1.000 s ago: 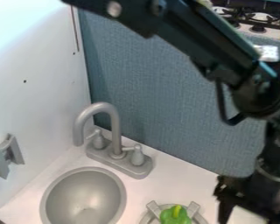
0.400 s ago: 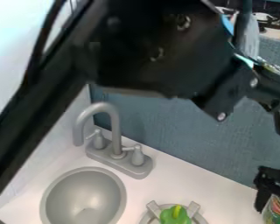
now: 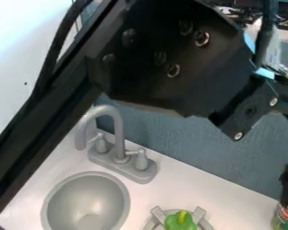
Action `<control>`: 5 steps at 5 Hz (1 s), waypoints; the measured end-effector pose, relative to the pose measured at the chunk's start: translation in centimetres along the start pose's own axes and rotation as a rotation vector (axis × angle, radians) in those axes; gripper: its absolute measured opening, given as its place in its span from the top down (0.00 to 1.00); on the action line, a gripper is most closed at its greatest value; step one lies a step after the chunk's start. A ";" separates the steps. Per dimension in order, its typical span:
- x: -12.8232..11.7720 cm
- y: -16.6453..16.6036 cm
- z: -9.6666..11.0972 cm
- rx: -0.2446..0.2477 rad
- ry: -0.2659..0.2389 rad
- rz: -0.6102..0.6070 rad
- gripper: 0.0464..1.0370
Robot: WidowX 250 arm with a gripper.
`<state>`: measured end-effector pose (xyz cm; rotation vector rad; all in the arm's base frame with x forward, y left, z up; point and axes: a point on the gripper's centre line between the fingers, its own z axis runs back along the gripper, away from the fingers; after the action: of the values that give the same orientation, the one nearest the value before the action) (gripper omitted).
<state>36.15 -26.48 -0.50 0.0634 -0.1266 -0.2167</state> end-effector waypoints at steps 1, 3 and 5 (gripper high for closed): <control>1.1 -0.7 0.7 -0.023 -0.027 -0.013 0.04; 1.3 -1.3 -1.6 -0.006 0.021 -0.042 0.04; 2.0 -1.3 -2.5 0.017 0.021 -0.040 0.04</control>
<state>38.12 -28.01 -2.89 0.0855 -0.1066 -0.2546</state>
